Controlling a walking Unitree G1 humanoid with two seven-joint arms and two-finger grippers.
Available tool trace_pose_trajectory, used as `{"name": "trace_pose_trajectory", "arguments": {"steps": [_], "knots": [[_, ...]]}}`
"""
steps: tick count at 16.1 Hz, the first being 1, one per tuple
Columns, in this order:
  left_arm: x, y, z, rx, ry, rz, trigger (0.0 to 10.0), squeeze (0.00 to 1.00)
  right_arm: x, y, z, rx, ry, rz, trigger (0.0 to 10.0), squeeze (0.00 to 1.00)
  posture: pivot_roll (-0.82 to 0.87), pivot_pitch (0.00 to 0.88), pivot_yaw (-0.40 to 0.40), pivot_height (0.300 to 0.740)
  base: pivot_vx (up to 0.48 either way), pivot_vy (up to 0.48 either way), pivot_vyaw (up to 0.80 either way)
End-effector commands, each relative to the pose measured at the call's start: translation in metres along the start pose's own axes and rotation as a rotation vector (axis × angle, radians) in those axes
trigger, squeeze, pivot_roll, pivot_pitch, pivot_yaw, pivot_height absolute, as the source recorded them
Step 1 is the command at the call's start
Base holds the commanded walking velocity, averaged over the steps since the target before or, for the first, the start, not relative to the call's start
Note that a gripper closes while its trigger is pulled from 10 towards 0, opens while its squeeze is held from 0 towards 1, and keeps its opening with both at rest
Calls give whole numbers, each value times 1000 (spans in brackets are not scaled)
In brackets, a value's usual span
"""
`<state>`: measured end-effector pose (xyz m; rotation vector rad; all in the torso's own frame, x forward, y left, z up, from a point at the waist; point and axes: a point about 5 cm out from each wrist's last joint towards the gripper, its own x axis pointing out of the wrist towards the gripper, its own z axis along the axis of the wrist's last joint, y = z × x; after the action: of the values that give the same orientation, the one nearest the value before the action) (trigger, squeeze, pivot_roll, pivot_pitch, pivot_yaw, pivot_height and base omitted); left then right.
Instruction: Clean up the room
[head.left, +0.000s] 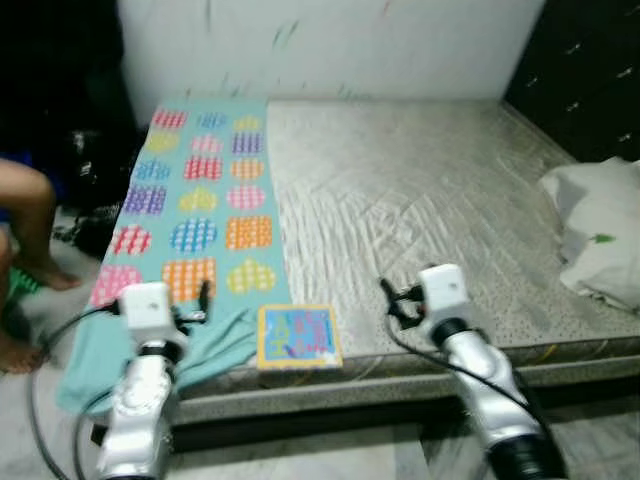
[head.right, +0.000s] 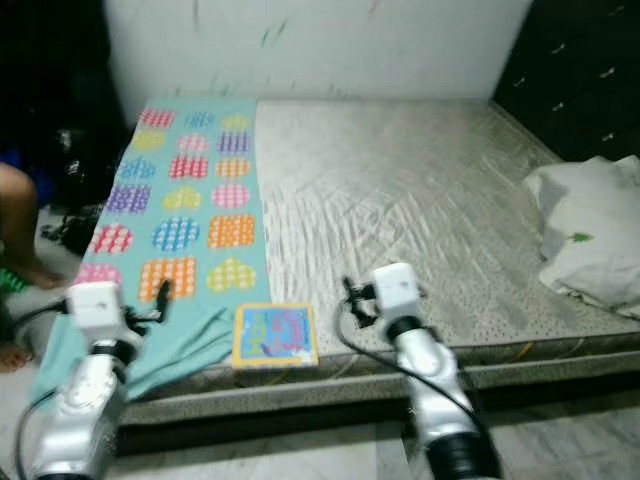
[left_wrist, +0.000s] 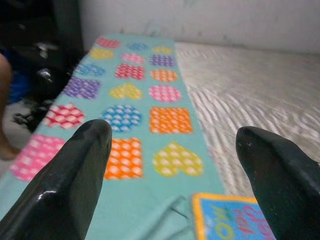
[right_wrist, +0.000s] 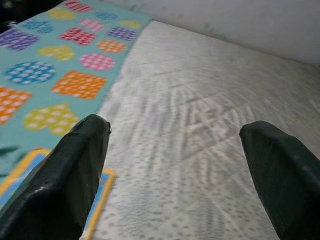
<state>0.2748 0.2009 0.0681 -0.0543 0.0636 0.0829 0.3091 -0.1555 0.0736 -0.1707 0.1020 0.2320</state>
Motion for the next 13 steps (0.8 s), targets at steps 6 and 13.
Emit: {"name": "trace_pose_trajectory", "arguments": {"steps": [6,13], "knots": [[1,5,7,8,-32,-14,10000,0,5,6,11,-2,-39,23,10000,0,-56,0,-54,740,88,0,0],[1,5,7,12,-34,-23,10000,0,5,7,11,-1,-39,24,10000,0,-54,0,-51,740,295,0,0]]}}
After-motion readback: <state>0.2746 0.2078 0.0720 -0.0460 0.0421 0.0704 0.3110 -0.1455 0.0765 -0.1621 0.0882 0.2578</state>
